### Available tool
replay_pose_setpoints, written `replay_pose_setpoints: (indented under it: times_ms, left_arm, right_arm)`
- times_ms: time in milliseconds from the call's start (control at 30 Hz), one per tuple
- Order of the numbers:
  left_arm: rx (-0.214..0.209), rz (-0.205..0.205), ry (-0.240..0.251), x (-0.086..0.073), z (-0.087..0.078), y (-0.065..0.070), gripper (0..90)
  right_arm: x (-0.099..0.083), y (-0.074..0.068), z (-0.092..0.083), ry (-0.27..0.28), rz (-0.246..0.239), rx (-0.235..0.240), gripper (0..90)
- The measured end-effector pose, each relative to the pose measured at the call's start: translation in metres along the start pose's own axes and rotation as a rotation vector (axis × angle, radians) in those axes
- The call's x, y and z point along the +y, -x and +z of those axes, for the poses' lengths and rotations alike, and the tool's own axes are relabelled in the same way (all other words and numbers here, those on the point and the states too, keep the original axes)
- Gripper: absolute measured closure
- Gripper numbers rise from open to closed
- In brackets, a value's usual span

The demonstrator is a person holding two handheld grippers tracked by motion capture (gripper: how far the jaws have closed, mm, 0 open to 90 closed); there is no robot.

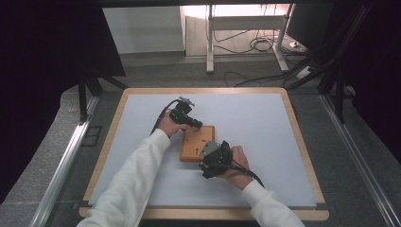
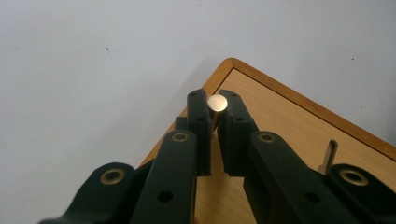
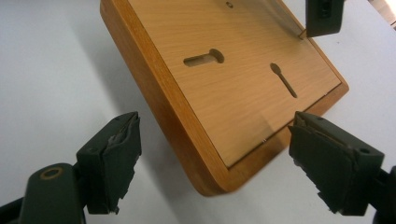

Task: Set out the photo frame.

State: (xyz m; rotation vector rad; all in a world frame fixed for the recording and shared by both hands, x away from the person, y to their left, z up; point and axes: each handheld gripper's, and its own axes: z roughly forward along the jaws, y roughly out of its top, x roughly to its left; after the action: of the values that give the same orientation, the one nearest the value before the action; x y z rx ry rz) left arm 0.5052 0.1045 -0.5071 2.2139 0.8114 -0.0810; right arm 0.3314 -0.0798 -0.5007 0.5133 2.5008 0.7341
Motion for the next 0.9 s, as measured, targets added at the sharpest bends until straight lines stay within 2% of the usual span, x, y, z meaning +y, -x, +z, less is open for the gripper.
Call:
replay_pose_setpoints:
  times_ms: [233,367,433,633,733,900]
  left_arm:
    - [-0.004,-0.003,-0.006,0.001,0.0,0.0,84.1]
    - [0.0,-0.002,-0.005,0.001,0.0,0.0,84.0]
    - [-0.001,-0.005,-0.005,0.001,0.0,0.0,84.1]
    - [0.002,-0.014,-0.003,0.001,0.0,0.0,84.2]
    - [0.002,-0.019,-0.001,0.001,0.0,-0.001,84.3]
    - [0.01,-0.02,-0.002,0.001,0.0,0.0,84.3]
  right_arm:
    - [0.005,-0.004,0.009,-0.019,-0.035,-0.048,17.0]
    - [0.006,-0.005,0.012,-0.021,-0.039,-0.068,18.5]
    - [0.007,-0.004,0.012,-0.023,-0.034,-0.065,18.6]
    - [0.009,-0.007,0.012,-0.014,-0.066,-0.085,23.0]
    - [0.01,-0.006,0.01,-0.009,-0.072,-0.079,25.9]
    - [0.013,-0.008,0.007,-0.019,-0.111,-0.09,30.5]
